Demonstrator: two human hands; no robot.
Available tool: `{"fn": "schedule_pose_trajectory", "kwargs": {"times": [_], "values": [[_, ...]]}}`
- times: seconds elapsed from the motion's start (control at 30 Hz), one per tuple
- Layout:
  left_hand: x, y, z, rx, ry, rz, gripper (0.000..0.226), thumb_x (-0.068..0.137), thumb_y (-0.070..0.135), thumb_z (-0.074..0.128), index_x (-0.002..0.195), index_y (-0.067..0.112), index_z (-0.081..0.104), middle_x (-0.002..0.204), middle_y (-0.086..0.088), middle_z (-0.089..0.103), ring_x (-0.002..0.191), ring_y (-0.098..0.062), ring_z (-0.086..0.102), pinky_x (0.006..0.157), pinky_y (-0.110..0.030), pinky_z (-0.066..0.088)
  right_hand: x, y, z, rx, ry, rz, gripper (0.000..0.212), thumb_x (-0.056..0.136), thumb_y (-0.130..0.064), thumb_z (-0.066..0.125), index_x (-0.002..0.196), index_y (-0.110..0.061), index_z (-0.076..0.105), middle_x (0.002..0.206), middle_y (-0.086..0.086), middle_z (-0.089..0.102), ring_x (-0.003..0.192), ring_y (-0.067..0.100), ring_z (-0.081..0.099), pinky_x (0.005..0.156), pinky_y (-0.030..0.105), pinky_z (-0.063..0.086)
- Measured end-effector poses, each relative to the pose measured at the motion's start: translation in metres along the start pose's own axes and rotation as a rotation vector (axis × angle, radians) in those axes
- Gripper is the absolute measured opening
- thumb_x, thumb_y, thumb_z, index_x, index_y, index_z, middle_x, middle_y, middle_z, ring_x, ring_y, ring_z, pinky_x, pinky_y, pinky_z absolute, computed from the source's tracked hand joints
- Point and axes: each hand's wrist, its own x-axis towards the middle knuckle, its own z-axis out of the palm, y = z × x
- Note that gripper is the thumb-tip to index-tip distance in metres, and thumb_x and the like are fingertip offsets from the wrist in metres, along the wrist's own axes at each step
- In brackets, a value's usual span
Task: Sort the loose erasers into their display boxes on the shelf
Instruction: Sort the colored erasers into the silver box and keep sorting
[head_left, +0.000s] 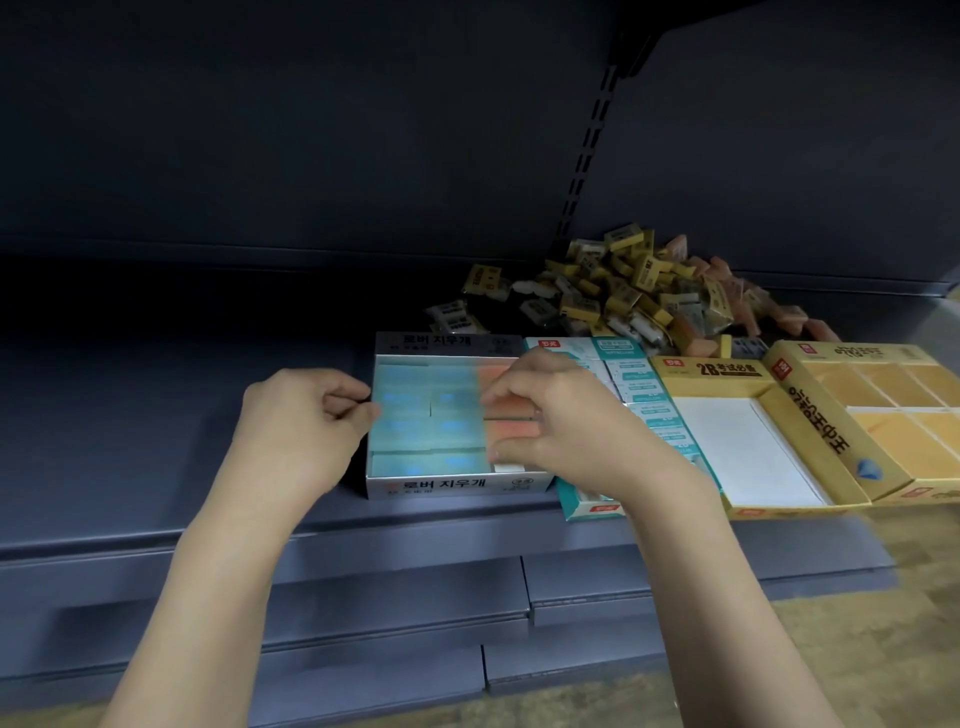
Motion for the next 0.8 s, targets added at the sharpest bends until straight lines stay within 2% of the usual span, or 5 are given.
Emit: {"fn": "schedule_pose_trajectory", "kwargs": {"times": [0.1,0.2,0.4,0.57,0.8], "values": [[0.0003,-0.0006,0.0001,0.013,0.0,0.013,0.012,0.083,0.015,0.068,0.094,0.016,0.071,0.073,0.014,0.061,0.067,0.006,0.055,0.051,0.0,0.035,0.002,0.0021,-0.0007,-0.126,0.052,-0.005,0.034,0.068,-0.032,0.08,0.099,-0.023,0.07,0.104,-0.003,0.058,0.103,0.022,0.046,0.092,0.035,0.037],[0.0008,-0.001,0.0006,0.0,-0.003,0.018,0.015,0.083,0.014,0.068,0.097,0.013,0.071,0.073,0.014,0.06,0.067,0.007,0.054,0.05,0.003,0.035,0.0025,0.0045,-0.0015,-0.121,0.08,-0.02,0.026,0.069,-0.037,0.079,0.091,-0.025,0.073,0.099,-0.006,0.062,0.099,0.021,0.047,0.091,0.037,0.037],[0.0008,-0.0015,0.0007,-0.02,-0.011,0.024,0.015,0.083,0.011,0.067,0.097,0.012,0.071,0.073,0.014,0.06,0.066,0.008,0.053,0.05,0.006,0.033,-0.0001,0.0076,-0.0002,-0.132,0.055,-0.029,0.03,0.072,-0.036,0.077,0.1,-0.027,0.071,0.104,-0.009,0.063,0.1,0.019,0.046,0.093,0.036,0.035],[0.001,0.0014,0.0017,-0.045,-0.041,0.005,0.016,0.085,0.009,0.062,0.085,0.022,0.071,0.073,0.007,0.064,0.065,-0.002,0.056,0.048,0.002,0.036,0.0022,0.0082,-0.0008,-0.178,0.063,-0.046,0.03,0.072,-0.038,0.077,0.1,-0.028,0.071,0.106,-0.01,0.063,0.101,0.017,0.046,0.091,0.033,0.033],[0.0028,0.0037,0.0,-0.014,-0.065,0.008,0.023,0.084,0.007,0.062,0.103,0.019,0.068,0.084,0.007,0.063,0.072,0.004,0.057,0.05,0.001,0.036,0.0017,0.0084,-0.0011,-0.247,0.109,-0.053,0.031,0.075,-0.041,0.074,0.103,-0.026,0.069,0.109,-0.006,0.062,0.105,0.021,0.046,0.086,0.032,0.029]]}}
